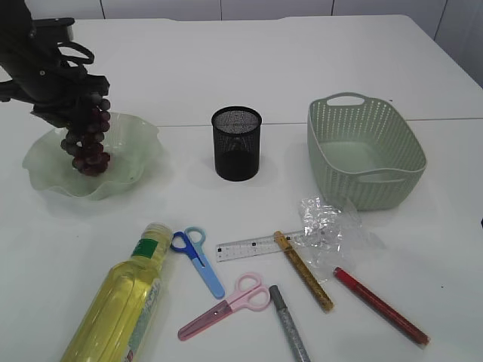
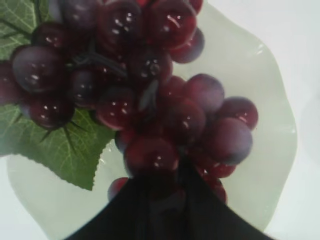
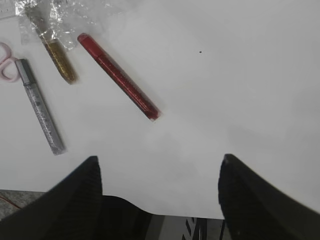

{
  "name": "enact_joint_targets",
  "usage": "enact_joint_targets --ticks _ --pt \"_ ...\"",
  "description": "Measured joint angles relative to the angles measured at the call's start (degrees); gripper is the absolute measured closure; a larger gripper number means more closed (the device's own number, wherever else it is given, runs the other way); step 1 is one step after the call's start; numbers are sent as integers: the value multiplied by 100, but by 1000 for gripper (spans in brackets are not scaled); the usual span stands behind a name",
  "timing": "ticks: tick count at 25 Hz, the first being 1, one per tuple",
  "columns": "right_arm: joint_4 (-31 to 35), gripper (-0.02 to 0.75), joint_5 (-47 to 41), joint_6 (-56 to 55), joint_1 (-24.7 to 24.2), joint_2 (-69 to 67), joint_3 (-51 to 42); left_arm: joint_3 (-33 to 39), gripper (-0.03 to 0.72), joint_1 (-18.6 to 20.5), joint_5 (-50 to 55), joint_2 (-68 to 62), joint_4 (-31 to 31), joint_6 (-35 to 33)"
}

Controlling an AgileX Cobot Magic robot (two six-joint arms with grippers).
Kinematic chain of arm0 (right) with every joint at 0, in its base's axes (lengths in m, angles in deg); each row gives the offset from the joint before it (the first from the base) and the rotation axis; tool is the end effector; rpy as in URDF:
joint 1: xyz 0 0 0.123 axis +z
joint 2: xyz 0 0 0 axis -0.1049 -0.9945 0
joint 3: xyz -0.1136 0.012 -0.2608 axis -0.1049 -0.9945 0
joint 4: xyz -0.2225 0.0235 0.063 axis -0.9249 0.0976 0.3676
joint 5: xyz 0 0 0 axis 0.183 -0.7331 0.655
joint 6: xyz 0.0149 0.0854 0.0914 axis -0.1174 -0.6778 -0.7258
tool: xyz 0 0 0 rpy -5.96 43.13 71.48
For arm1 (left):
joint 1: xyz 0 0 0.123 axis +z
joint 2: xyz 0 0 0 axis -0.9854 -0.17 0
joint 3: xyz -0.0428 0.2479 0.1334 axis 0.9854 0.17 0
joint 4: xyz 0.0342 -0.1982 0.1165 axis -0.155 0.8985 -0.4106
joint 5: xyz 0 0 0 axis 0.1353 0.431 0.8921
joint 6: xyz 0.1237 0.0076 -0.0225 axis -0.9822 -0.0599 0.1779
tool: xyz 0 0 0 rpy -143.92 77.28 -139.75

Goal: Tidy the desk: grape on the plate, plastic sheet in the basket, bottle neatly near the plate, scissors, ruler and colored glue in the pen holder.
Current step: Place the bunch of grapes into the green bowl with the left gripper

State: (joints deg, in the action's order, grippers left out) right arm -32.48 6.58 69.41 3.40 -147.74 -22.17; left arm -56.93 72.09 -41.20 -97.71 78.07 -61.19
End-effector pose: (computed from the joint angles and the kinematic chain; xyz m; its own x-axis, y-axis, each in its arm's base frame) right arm 0.2078 0.0159 0.2596 -0.9878 0.0562 -0.1455 0.0263 0.9794 0.2000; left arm 0.4452 -0.0636 0.1981 -0.8993 -0.0716 -0.4315 -0.0375 0.9955 -0.0871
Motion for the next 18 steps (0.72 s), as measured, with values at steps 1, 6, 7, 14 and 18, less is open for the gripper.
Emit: enact_joint_targets --ticks 1,6,7,14,18 --pt "0 206 0 0 0 0 0 0 606 0 -43 -26 0 0" --pt "0 206 0 0 0 0 0 -2 576 0 -146 -134 31 0" --pt "0 206 0 0 0 0 0 -2 566 0 -159 -161 31 0" --pt "0 206 11 0 0 0 0 -2 421 0 -192 -186 31 0" --pt "0 206 11 0 0 0 0 -12 378 0 -231 -186 31 0"
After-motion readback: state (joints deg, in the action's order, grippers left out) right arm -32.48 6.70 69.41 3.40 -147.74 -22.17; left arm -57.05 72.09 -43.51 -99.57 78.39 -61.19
